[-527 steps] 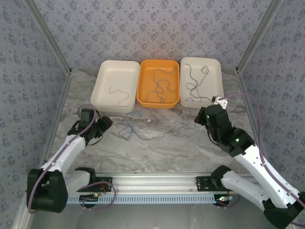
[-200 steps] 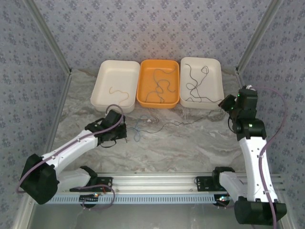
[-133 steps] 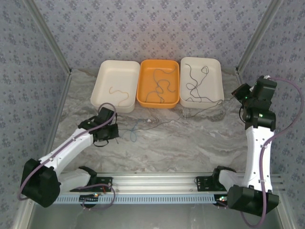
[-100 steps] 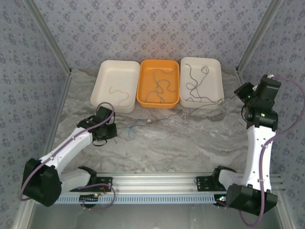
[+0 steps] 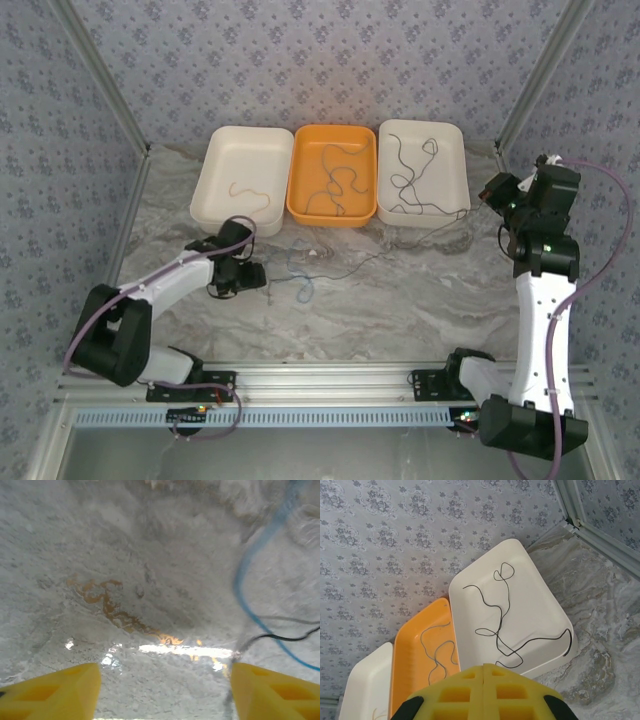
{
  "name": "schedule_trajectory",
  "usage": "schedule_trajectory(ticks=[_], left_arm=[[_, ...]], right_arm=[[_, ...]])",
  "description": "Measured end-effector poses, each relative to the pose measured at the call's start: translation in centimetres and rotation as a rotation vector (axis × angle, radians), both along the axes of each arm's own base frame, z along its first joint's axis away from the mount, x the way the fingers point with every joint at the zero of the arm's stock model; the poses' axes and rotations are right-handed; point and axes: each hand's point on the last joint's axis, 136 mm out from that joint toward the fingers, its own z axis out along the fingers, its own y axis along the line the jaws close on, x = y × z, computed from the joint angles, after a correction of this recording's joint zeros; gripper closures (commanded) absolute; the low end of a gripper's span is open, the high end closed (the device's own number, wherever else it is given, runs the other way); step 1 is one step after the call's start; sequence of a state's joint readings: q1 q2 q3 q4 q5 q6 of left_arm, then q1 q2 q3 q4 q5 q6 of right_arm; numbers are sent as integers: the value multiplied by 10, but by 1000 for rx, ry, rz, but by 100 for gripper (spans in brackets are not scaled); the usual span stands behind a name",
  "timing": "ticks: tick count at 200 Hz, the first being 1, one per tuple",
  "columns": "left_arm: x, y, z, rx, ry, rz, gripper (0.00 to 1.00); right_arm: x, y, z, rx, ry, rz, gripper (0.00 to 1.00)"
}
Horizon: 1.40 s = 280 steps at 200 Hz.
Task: Untangle the cables
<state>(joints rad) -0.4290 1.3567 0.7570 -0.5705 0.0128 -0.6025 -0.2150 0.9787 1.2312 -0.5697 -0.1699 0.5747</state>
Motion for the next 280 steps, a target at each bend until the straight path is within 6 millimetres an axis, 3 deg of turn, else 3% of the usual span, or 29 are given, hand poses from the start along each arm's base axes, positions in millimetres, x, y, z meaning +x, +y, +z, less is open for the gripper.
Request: schedule_trajectory(ticks=[24, 48, 94, 142, 166, 197, 236, 253, 277, 280], left_arm=[[13, 4, 30, -60, -112, 50, 25], [23, -8, 38, -125, -155, 63, 27], [17, -98, 19, -147, -109, -152, 27], [59, -186, 39, -97, -222, -260, 23], [77, -226, 37, -50, -257, -296, 23], [89, -244, 15, 99, -271, -332, 27], [88, -241, -16, 318, -267, -356, 29], [87, -242, -17, 350, -286, -360, 47], [87, -250, -22, 348, -296, -369, 100], [87, -252, -22, 342, -298, -369, 100]], right_arm=[[-2, 5, 2, 2, -5, 17, 100], [-3, 12, -2, 4, 3, 40, 100], [-10, 16, -18, 3, 41, 52, 100], [-17, 19, -38, 14, 80, 61, 100], [-20, 22, -40, 19, 80, 72, 100], [-24, 24, -37, 19, 64, 79, 100], [-27, 28, -42, 35, 67, 94, 100], [-27, 30, -46, 45, 71, 100, 100], [-27, 30, -48, 52, 76, 101, 100], [-27, 30, -48, 52, 75, 101, 100]])
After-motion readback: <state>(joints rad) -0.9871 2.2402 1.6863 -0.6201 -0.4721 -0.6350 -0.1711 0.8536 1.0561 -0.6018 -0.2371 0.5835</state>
